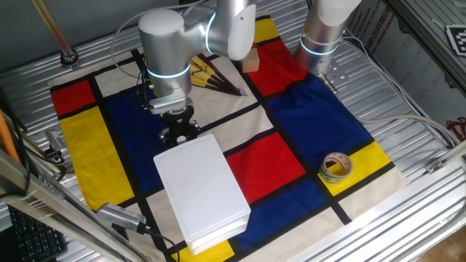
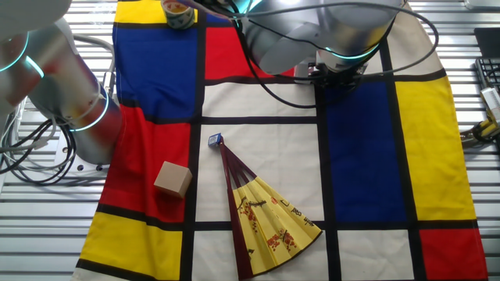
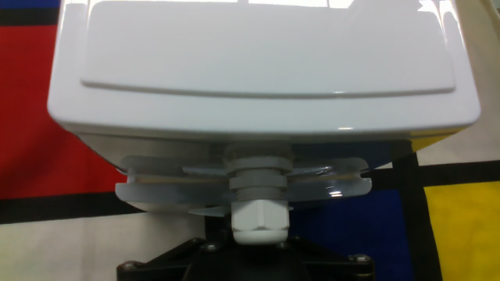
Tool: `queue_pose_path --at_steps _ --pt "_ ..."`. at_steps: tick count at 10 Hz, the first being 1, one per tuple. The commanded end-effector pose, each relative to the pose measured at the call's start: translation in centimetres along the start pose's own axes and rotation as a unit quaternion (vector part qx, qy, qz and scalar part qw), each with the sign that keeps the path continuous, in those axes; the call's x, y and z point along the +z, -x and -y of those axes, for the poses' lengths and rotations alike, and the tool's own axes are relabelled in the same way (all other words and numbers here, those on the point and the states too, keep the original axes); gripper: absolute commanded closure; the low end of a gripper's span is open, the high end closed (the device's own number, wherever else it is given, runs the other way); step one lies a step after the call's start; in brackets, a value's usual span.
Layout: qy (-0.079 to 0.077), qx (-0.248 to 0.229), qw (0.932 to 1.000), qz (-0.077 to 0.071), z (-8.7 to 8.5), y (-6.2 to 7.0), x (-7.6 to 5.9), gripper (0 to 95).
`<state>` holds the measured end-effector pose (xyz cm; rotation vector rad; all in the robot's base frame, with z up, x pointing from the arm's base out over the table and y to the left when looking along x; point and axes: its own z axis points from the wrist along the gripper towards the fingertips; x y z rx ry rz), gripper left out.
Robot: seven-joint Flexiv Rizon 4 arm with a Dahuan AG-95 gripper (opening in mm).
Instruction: Grasp the handle and close the drawer
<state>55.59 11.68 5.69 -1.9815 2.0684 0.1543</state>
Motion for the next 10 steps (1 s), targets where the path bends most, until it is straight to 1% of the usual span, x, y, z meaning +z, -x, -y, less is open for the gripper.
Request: queue_pose_path --at_steps 1,2,7,10 --pt "-0.001 -0.001 1.0000 -0.002 0.05 -0.03 0.02 95.0" --pt "-0.001 -0.001 1.0000 -0.001 0.04 -0.03 0.02 95.0" --pt "0.000 -0.001 1.0000 -0.004 0.05 -0.03 0.02 95.0" --pt "0.000 0.001 1.0000 0.006 0.05 -0.03 0.02 95.0"
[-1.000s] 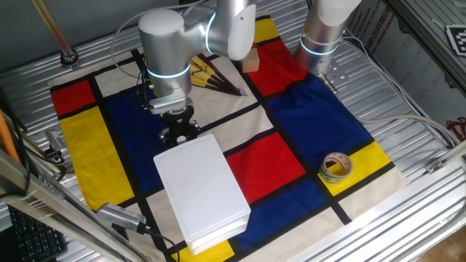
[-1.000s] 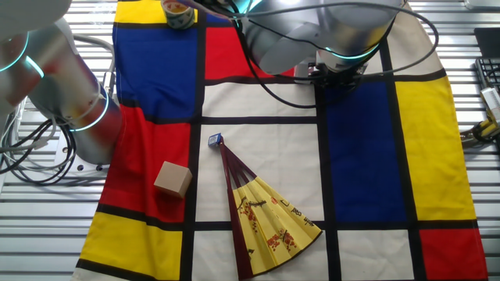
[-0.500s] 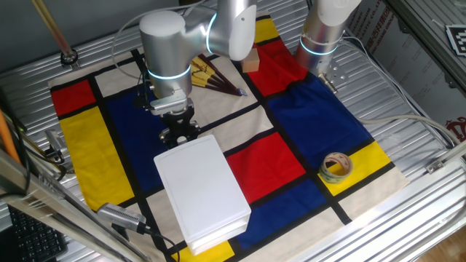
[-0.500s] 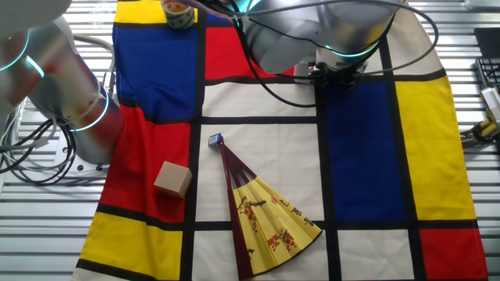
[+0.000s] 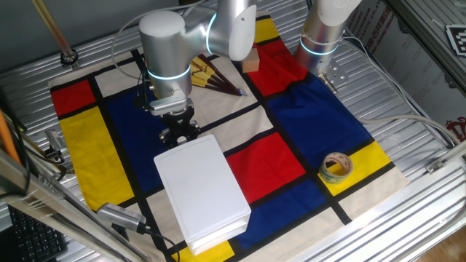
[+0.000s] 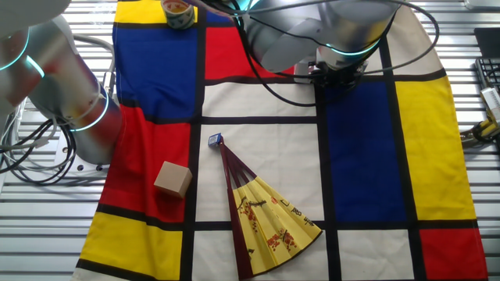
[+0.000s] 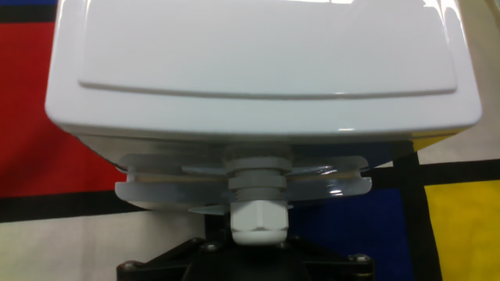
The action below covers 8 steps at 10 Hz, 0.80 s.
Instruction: Grasp the handle and close the drawer
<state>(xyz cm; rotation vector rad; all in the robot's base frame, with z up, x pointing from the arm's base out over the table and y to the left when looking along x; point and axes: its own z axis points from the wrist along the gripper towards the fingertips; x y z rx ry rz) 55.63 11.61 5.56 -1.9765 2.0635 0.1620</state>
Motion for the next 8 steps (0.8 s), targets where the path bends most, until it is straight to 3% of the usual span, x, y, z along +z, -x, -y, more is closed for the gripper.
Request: queue_pose_path --at_steps 1,8 --pt "0.001 0.003 1.0000 0.005 0.02 0.06 -0.08 95.0" --pt "-0.007 0.010 0.9997 0.020 -0.01 0.29 0.07 95.0"
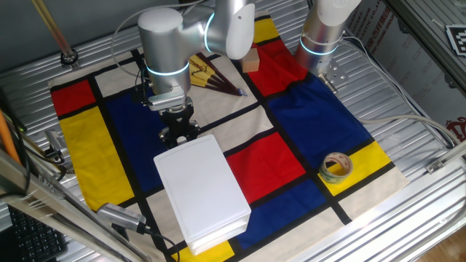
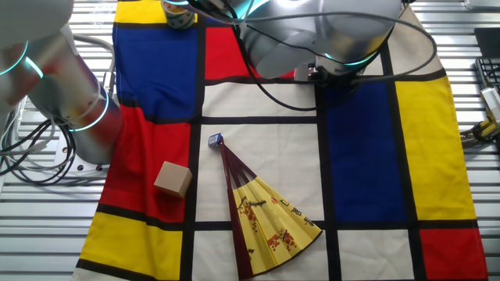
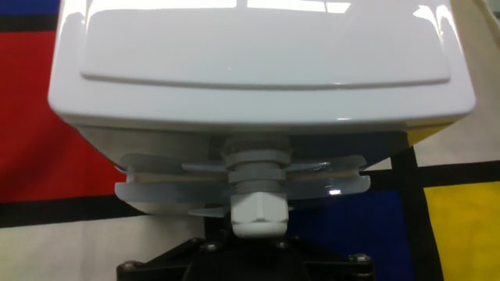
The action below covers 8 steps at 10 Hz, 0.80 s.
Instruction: Grasp the handle and close the drawer
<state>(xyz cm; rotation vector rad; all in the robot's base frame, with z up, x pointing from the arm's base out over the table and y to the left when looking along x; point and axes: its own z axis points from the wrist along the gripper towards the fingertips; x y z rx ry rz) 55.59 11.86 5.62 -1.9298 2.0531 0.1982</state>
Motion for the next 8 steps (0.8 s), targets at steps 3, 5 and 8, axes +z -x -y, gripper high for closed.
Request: queue_pose_path --at_steps 3,5,8 --pt "-0.008 0.002 1.0000 0.002 -0.02 0.29 0.24 95.0" --pt "-0.009 0.002 1.0000 0.001 -0.02 0.31 0.23 95.0" --pt "-0.008 -0.002 1.0000 -0.003 -0.02 0.32 0.22 95.0"
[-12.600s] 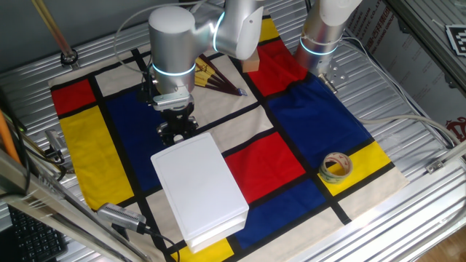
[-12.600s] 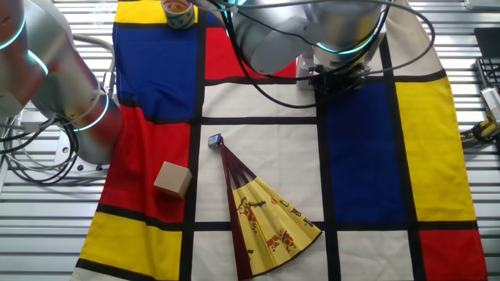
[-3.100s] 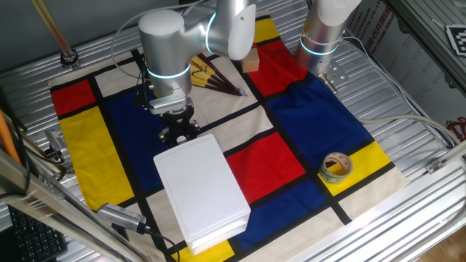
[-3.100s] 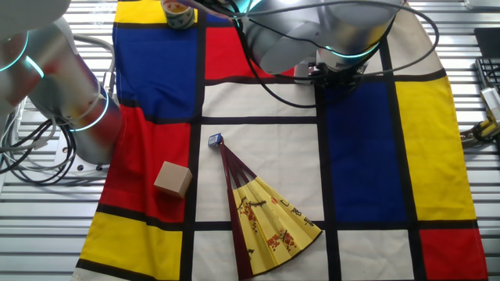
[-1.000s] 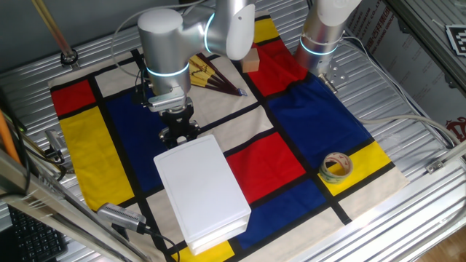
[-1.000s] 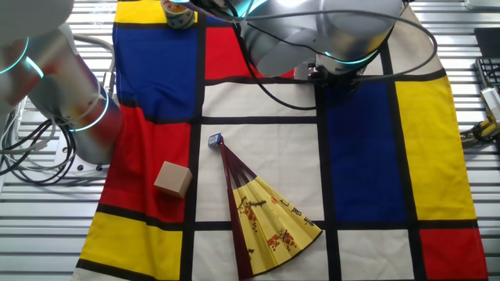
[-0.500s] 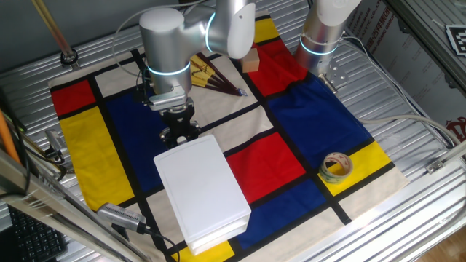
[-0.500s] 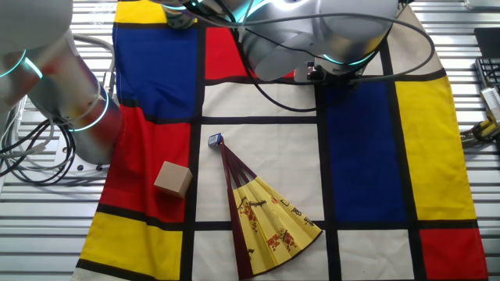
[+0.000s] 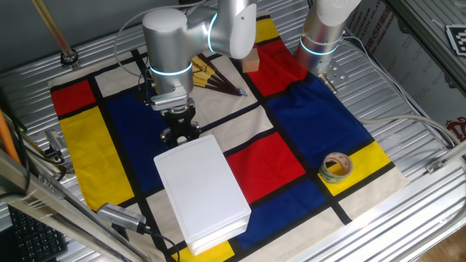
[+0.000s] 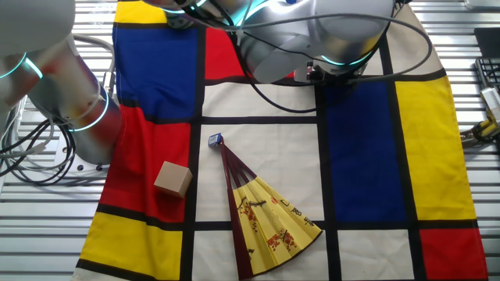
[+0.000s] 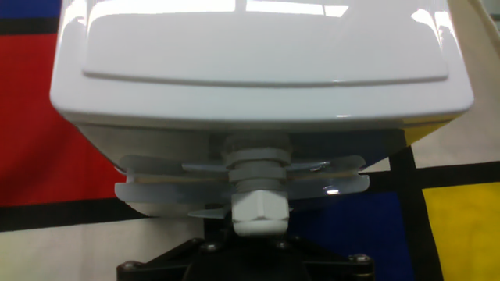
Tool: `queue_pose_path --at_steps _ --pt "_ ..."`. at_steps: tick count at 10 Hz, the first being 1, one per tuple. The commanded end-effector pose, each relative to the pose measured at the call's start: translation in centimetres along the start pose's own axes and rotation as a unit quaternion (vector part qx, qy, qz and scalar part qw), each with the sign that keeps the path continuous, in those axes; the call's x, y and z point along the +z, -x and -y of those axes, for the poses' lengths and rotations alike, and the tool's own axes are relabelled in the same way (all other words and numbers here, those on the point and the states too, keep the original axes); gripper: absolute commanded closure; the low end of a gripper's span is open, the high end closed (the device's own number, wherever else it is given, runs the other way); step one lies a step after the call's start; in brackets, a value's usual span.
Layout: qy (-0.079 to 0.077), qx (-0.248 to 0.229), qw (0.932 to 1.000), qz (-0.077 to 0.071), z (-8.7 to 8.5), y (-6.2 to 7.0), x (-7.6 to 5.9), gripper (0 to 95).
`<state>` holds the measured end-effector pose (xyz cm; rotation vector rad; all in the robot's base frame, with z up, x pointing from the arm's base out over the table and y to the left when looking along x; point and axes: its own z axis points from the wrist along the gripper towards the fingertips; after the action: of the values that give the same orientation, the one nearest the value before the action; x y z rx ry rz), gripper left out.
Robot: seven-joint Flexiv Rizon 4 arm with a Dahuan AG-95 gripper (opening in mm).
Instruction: Grasp the handle and close the drawer
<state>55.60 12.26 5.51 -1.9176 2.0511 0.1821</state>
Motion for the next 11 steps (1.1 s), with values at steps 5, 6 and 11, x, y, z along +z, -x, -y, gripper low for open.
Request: queue_pose_path --at_steps 5,6,11 --pt "0.002 -0.008 0.9999 -0.011 0.01 -0.04 0.01 95.0" --pt "0.002 -0.008 0.9999 -0.011 0.01 -0.04 0.01 95.0" --pt "0.002 -0.005 1.0000 -0.007 0.01 -0.04 0.02 95.0"
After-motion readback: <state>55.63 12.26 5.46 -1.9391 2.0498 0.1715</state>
